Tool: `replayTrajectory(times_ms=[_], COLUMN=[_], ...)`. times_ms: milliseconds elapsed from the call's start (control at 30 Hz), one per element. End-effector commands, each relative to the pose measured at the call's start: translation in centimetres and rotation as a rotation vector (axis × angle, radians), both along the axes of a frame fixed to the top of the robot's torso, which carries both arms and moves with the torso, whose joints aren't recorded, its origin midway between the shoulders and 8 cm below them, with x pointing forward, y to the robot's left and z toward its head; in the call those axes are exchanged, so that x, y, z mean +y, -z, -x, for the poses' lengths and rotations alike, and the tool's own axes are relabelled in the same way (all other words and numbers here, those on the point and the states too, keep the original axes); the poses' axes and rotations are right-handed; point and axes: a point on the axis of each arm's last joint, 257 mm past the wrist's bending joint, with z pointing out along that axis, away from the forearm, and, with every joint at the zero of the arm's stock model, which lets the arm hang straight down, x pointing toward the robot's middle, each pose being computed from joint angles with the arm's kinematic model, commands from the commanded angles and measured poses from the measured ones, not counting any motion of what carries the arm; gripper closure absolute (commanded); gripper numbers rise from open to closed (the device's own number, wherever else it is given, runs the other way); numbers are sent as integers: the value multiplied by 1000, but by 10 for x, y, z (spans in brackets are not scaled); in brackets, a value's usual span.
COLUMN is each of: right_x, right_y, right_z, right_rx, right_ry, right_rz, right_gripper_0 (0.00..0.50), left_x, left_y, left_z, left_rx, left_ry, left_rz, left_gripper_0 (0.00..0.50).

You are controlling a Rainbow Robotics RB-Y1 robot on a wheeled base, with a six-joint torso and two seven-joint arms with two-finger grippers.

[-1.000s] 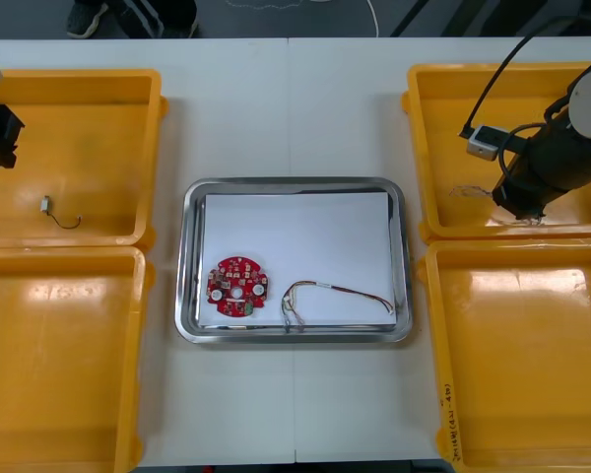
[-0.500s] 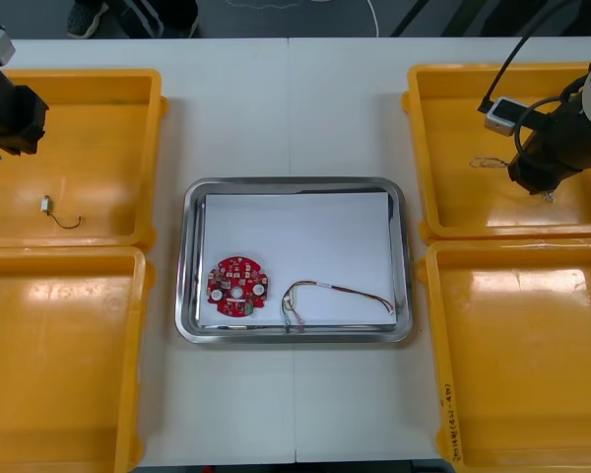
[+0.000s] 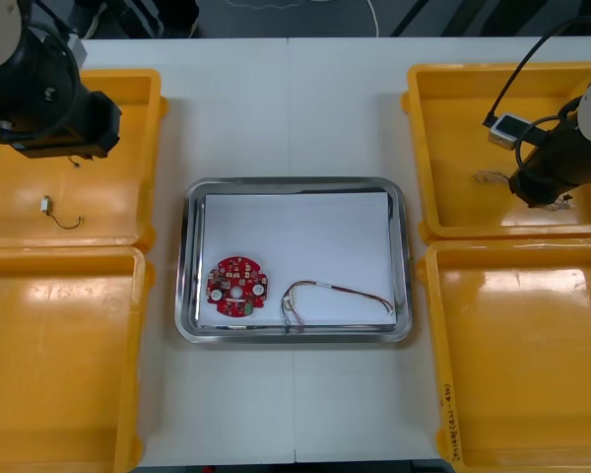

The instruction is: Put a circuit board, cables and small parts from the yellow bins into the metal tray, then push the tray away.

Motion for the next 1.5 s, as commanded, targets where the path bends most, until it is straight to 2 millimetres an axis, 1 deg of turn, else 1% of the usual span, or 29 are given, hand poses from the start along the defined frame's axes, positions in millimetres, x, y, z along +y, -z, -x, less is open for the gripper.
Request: replayTrajectory(times_ms=[33,67,100,167,200,233,300,333,400,467,533,633,733,933,1100,1233,1500], right_x=[14,14,14,14,14,14,14,14,11,9,8,5,4,0,-4,-4,-3], right_y=[-21,-21,-21,-21,-21,-21,-21,-21,-22,-23,-23,-23,-18,-10,-7,-7,-2], right_z=[-14,-14,-14,-14,-14,-14,-13,-14,-13,-11,-9,-7,-3,1,2,0,-2], right_rx=[-42,-42,-42,-42,-42,-42,-40,-42,-38,-33,-24,-18,0,22,33,24,20], right_ry=[-44,-45,-46,-49,-50,-51,-54,-55,-57,-58,-60,-68,-71,-67,-60,-65,-67], right_rz=[10,11,12,14,15,15,17,18,24,26,26,31,32,28,25,30,21], right_gripper_0=[492,431,389,236,201,142,69,56,11,0,0,0,0,0,0,0,0], left_x=[-38,-44,-46,-59,-62,-70,-85,-87,-100,-108,-115,-128,-140,-157,-161,-163,-166], left_y=[3,6,7,13,13,15,19,20,27,35,40,51,60,73,90,103,112], left_z=[-1,-1,0,0,0,0,1,1,1,3,2,-3,-7,-10,-14,-12,-9], left_rx=[-19,-17,-15,-7,-8,-6,-2,-2,7,21,25,29,31,35,48,70,90], left_ry=[8,18,24,48,52,63,73,75,82,86,92,100,109,128,130,140,151], left_rz=[46,34,28,3,1,-3,6,6,6,3,1,15,31,27,22,8,-1], left_gripper_0=[500,500,500,500,500,500,500,500,500,500,500,500,500,500,500,500,499])
